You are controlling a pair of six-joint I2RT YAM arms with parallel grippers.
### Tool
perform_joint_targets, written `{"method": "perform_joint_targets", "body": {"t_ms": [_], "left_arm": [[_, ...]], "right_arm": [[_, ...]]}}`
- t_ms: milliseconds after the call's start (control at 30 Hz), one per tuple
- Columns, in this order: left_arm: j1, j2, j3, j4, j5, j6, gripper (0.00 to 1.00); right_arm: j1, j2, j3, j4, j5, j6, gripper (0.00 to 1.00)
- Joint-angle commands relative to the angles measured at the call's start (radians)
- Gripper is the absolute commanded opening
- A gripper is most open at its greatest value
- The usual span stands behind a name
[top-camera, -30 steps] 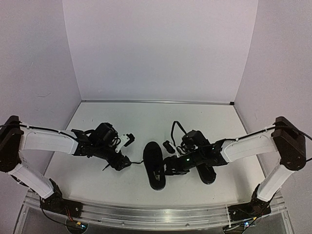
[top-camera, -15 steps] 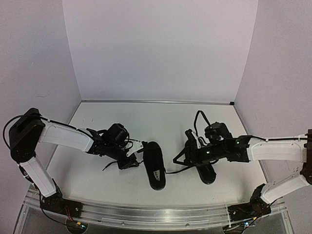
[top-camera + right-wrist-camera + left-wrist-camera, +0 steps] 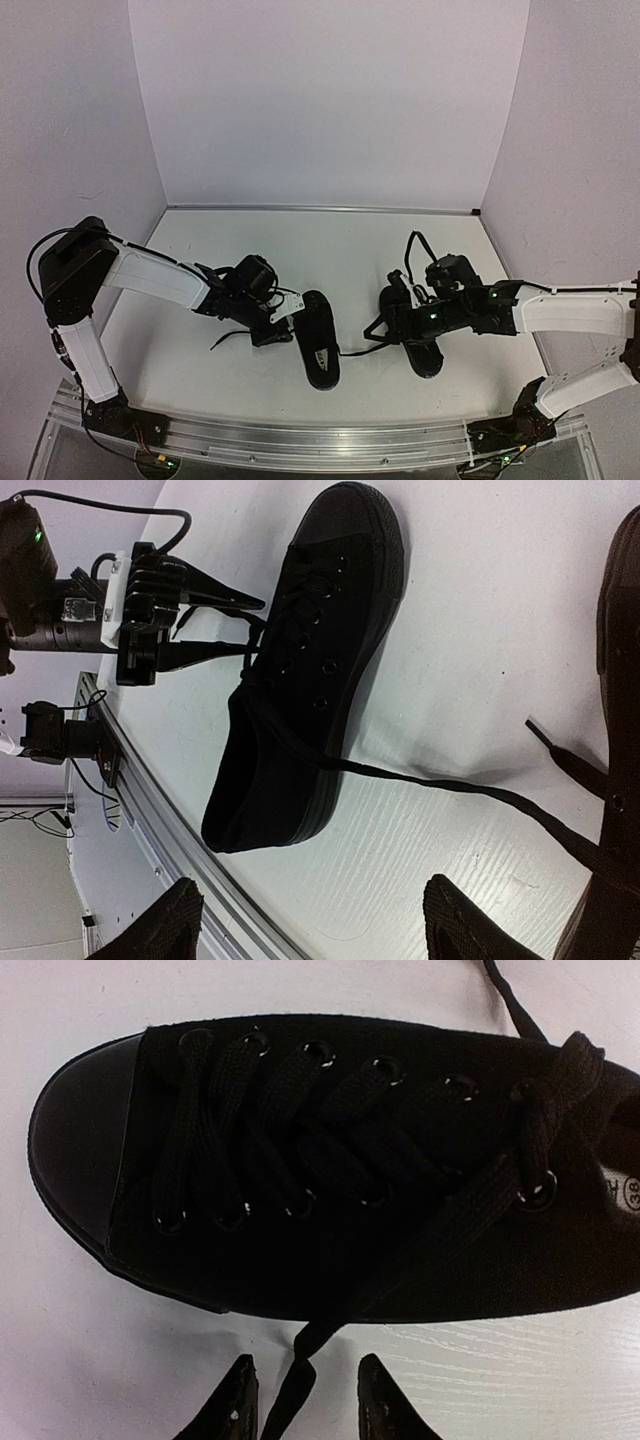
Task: Tie the shoes
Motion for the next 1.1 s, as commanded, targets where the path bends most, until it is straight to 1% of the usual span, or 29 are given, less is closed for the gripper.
{"method": "perform_joint_targets", "body": {"t_ms": [0,167,333,500,700,833,933,1067], "left_arm": [[-0.003,0.013,0.019,0.003,-0.026,0.036,0.31],[-0.003,0.024,0.016,0.023,-0.011,0.052,0.19],[-0.003,0.004,-0.002,0.066,0.005,0.062,0.13],[-0.006,-0.035,-0.016,0.098,0.013,0.041,0.01],[-0.009,-0.152,-0.063,0.11,0.075,0.009,0.0],[-0.017,-0.221,-0.094,0.167,0.116,-0.022,0.0],[-0.022,-0.23,-0.102,0.205,0.145,-0.051,0.0],[-0.032,-0.201,-0.111,0.307,0.177,-0.093,0.0]], "right_arm": [[-0.005,-0.008,0.026,-0.007,0.007,-0.013,0.7],[-0.006,0.008,0.053,-0.011,0.007,-0.022,0.66],[-0.006,0.019,0.074,-0.016,0.005,-0.024,0.63],[-0.005,0.026,0.077,-0.021,0.008,-0.026,0.6],[-0.005,0.028,0.073,-0.035,0.032,-0.023,0.59],[-0.005,0.041,0.079,-0.036,0.036,-0.023,0.59],[-0.005,0.05,0.088,-0.033,0.032,-0.031,0.58],[-0.005,0.075,0.119,-0.013,0.01,-0.038,0.52]]}}
